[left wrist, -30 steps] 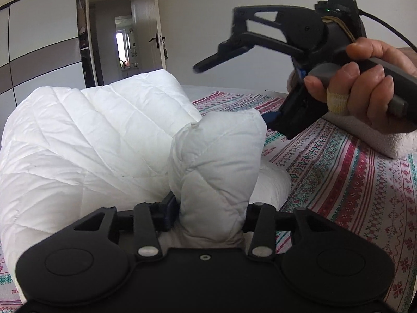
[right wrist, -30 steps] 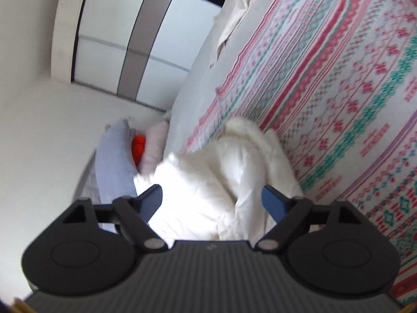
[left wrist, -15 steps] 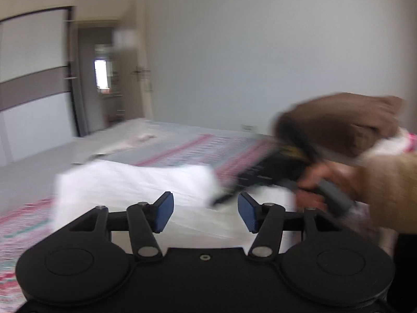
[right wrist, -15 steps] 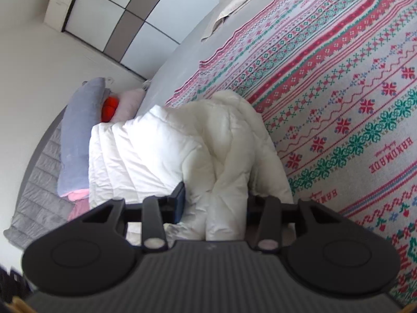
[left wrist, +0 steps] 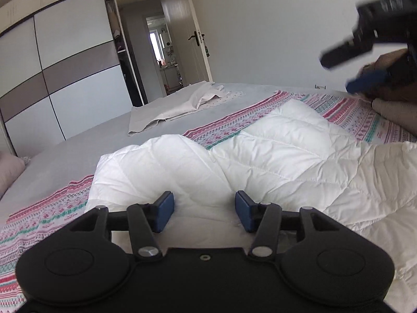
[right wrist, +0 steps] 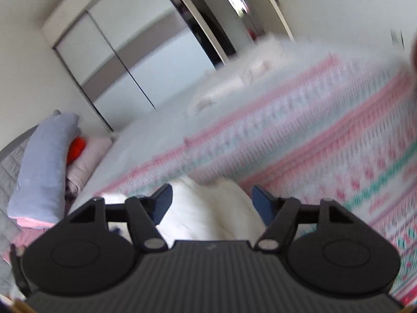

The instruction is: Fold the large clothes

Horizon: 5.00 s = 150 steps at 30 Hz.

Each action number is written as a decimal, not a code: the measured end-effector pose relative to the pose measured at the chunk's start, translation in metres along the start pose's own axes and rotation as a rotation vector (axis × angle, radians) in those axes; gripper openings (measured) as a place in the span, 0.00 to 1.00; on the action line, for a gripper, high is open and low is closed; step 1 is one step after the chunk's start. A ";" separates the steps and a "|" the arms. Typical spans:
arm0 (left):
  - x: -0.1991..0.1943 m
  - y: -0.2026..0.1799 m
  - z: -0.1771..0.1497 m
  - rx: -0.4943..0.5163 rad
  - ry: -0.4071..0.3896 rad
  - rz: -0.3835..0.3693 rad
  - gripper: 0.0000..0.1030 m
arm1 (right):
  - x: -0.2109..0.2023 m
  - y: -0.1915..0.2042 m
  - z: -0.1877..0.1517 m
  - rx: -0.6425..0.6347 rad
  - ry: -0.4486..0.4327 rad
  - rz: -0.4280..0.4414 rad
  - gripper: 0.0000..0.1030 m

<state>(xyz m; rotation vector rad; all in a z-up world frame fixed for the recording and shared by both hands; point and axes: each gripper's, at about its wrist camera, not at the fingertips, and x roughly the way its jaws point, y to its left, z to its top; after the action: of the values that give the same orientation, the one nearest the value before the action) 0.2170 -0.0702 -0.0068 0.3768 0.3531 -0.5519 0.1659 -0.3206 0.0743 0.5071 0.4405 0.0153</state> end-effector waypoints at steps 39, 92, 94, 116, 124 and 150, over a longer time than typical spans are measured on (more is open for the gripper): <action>0.005 0.071 0.003 -0.468 0.072 0.162 0.92 | 0.088 -0.061 -0.046 0.187 0.090 0.053 0.74; -0.065 0.015 -0.058 -0.479 0.045 0.086 0.84 | 0.062 0.001 -0.070 -0.160 0.215 -0.047 0.53; -0.071 0.018 -0.054 -0.488 0.043 0.084 0.82 | 0.057 0.002 -0.068 -0.141 0.215 -0.041 0.54; -0.147 -0.024 -0.041 -0.559 0.295 0.288 1.00 | -0.053 0.055 -0.084 -0.444 0.075 -0.187 0.99; -0.161 -0.046 -0.057 -0.539 0.386 0.406 1.00 | -0.066 0.053 -0.102 -0.434 0.114 -0.292 1.00; -0.163 -0.063 -0.057 -0.521 0.371 0.410 1.00 | -0.049 0.053 -0.128 -0.426 0.258 -0.332 1.00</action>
<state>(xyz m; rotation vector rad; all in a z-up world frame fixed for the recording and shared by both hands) 0.0392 -0.0234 -0.0035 0.0359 0.7365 0.0267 0.0731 -0.2205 0.0186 0.0074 0.7496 -0.1435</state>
